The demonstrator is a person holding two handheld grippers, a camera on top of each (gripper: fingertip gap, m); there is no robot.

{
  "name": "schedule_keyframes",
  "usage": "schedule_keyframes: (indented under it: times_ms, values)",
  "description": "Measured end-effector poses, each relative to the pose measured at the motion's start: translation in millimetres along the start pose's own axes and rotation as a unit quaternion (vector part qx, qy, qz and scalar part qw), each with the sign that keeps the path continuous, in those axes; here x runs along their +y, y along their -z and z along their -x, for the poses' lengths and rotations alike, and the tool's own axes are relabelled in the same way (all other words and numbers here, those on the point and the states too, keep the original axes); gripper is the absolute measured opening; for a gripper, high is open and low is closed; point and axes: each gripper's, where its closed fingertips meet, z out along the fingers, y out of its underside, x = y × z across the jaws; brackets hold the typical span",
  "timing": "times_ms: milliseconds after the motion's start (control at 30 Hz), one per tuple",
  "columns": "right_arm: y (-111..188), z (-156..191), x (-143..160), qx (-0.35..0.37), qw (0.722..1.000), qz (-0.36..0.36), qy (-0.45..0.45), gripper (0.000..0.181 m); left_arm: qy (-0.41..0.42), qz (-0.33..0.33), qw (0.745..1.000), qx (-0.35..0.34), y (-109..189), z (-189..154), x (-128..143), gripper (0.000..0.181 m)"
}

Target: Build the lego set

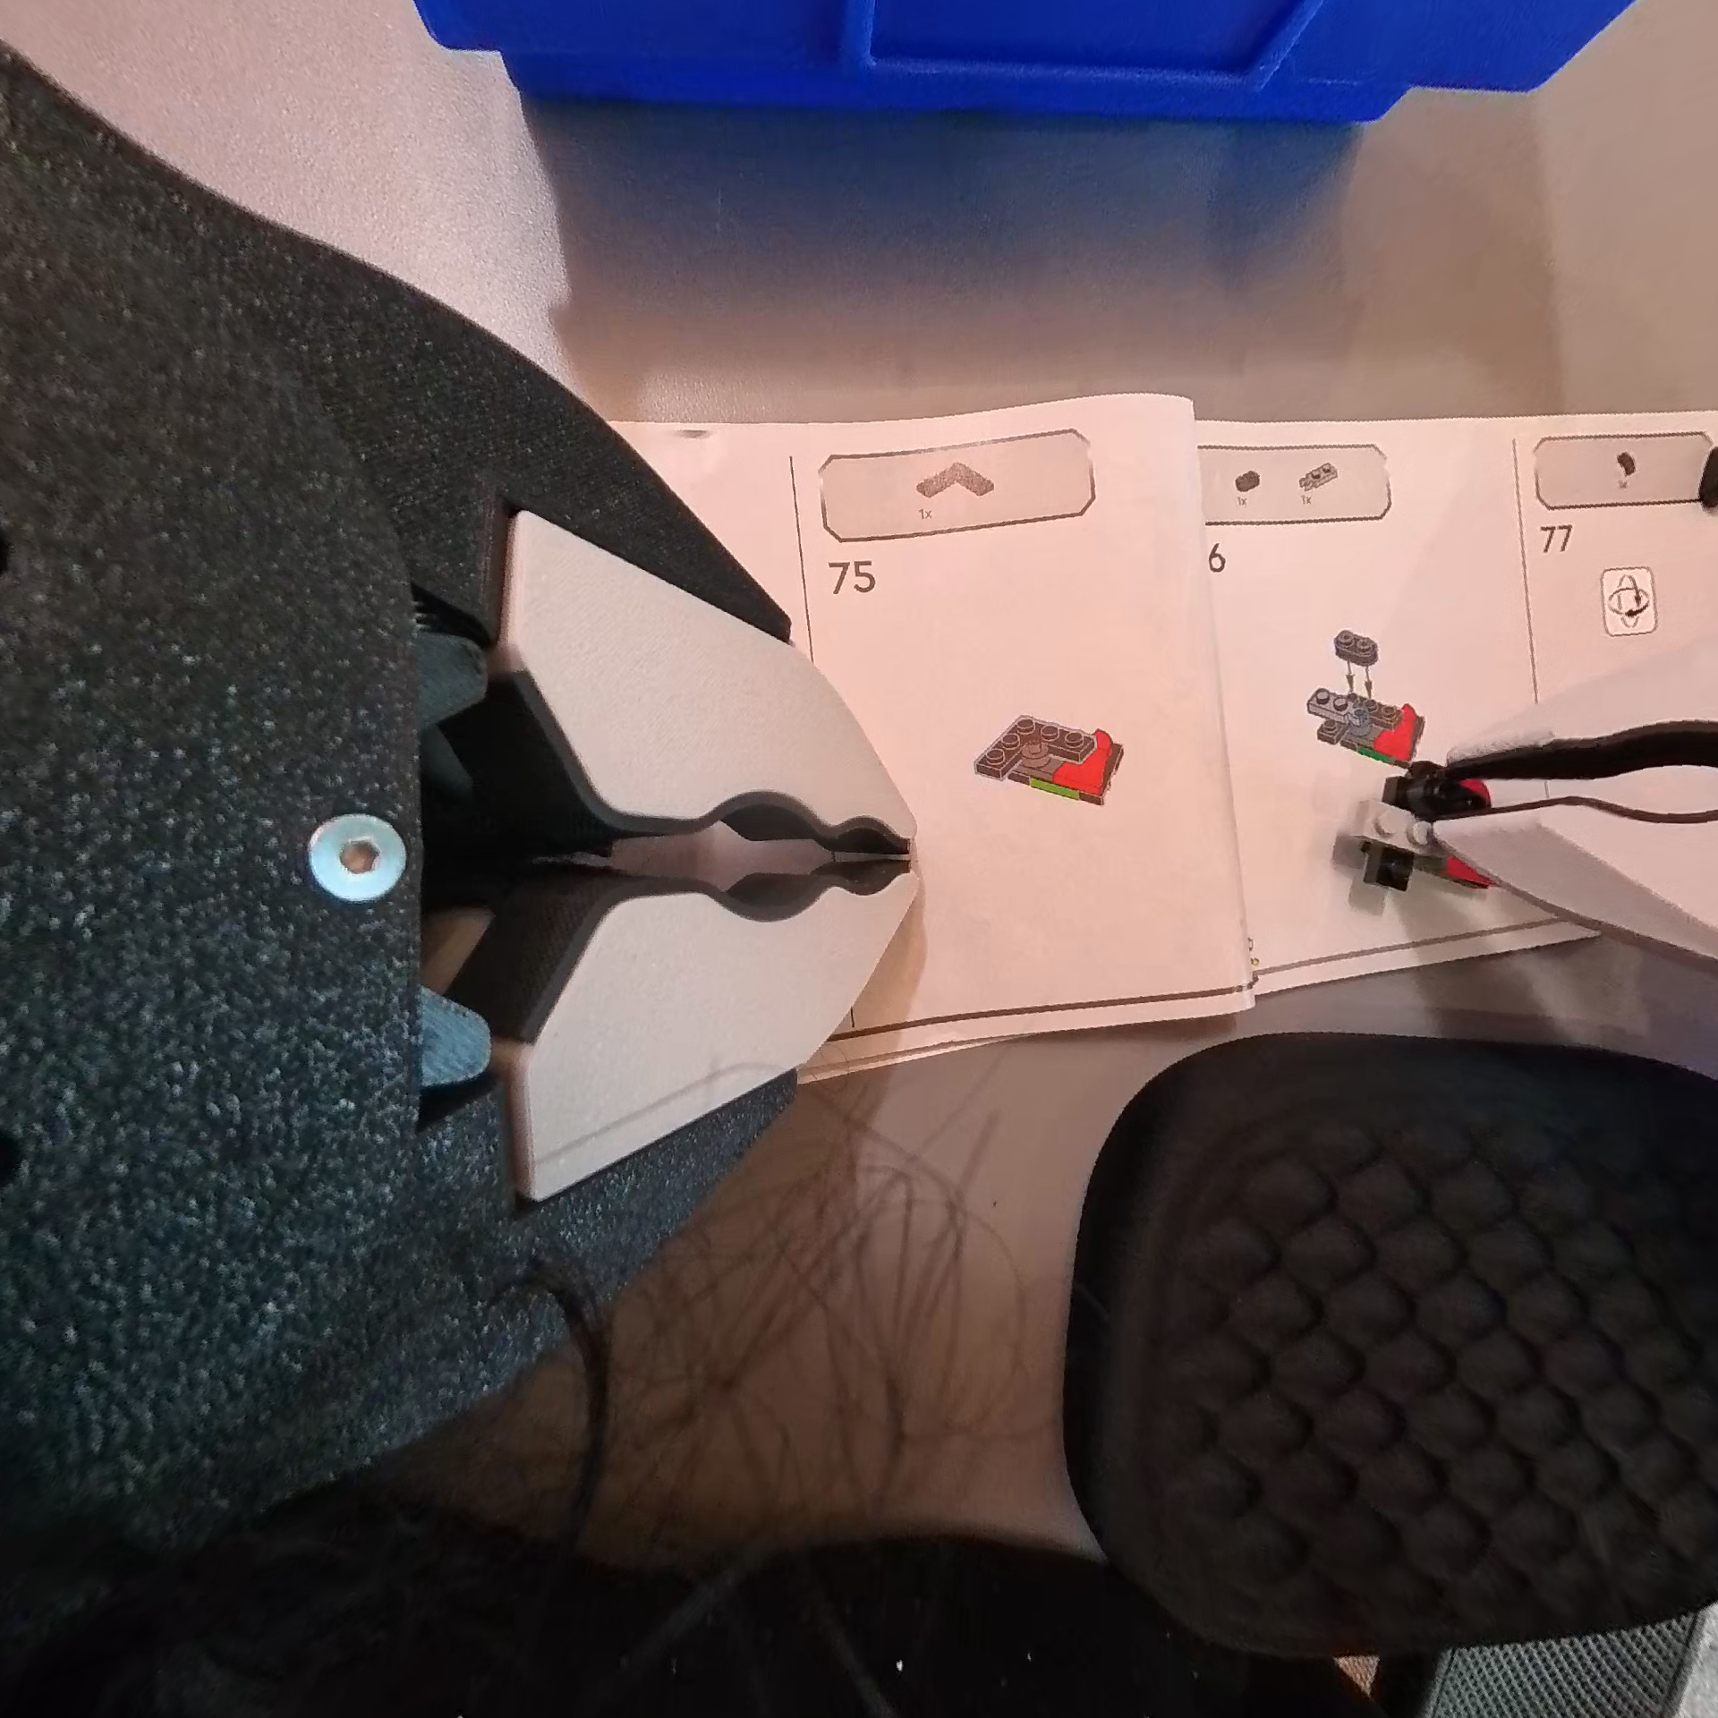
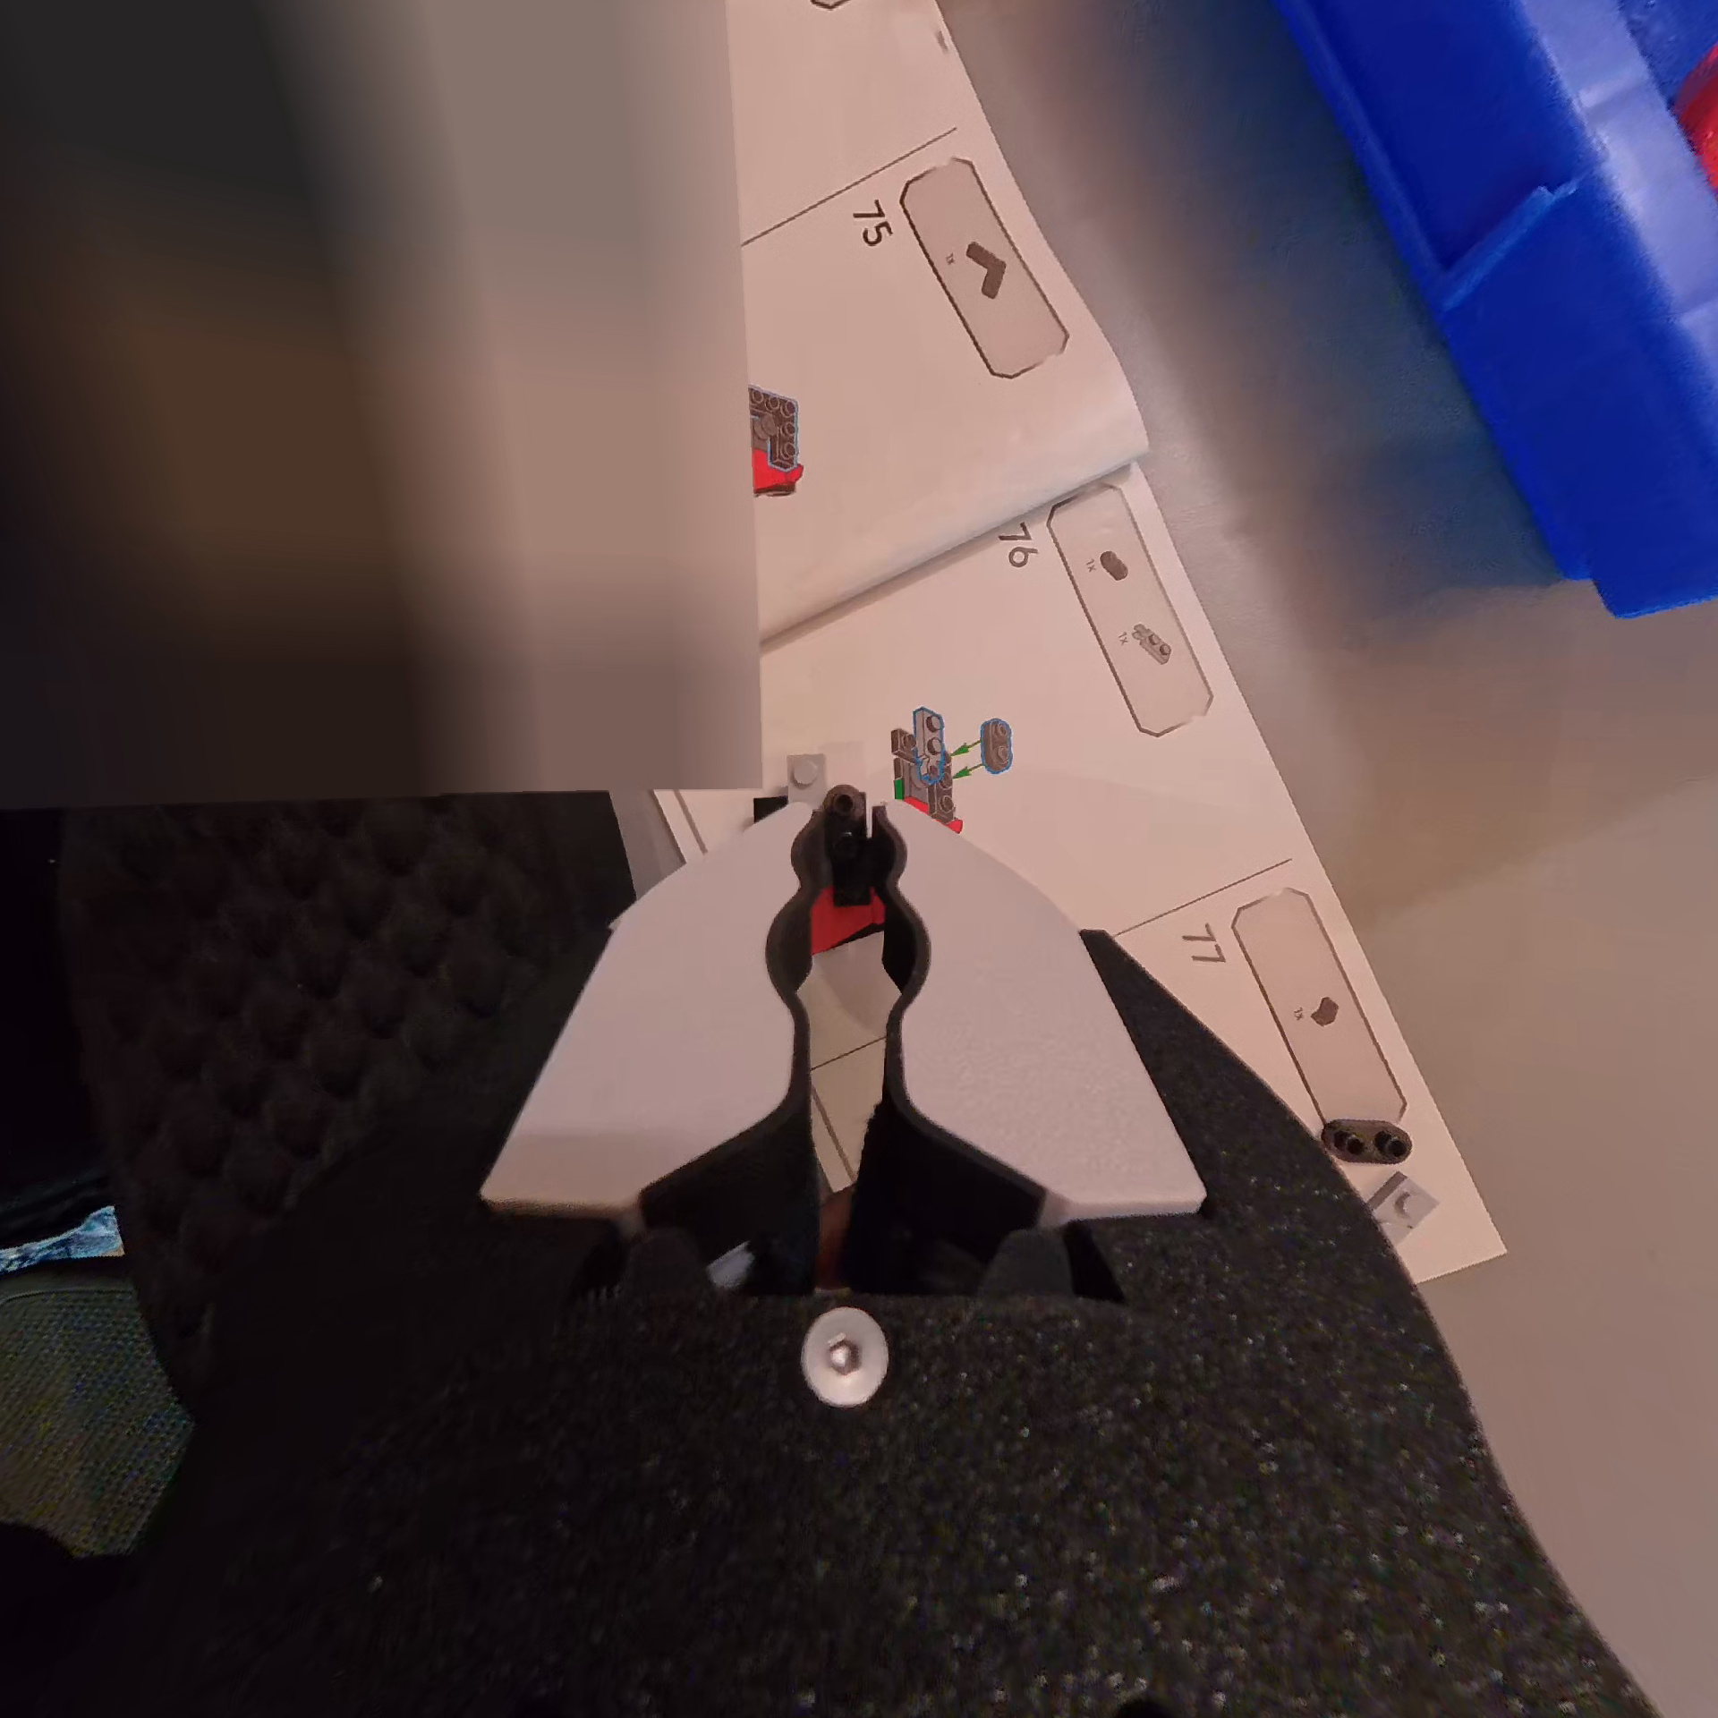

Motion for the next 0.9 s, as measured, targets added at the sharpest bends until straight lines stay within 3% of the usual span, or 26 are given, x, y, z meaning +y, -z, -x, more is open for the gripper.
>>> schedule_keyframes:
  times_ms: [533,700,800,900]
  values:
    - [5,0,2,-0.006,1.000,-0.012,-0.015,0.012,0.000,0.000,1.000,0.000,0,0,0,0.001]
    - [12,-4,3,-0.005,0.997,-0.051,-0.050,0.001,0.003,0.001,1.000,0.000,0,1,0,0.001]
    - [15,-6,4,0.011,0.994,-0.081,-0.069,0.000,0.004,-0.001,1.000,0.019,2,-3,-2,0.015]
    - [20,0,6,0.016,0.990,-0.114,-0.081,0.000,0.014,-0.037,0.999,-0.006,6,6,-14,0.017]
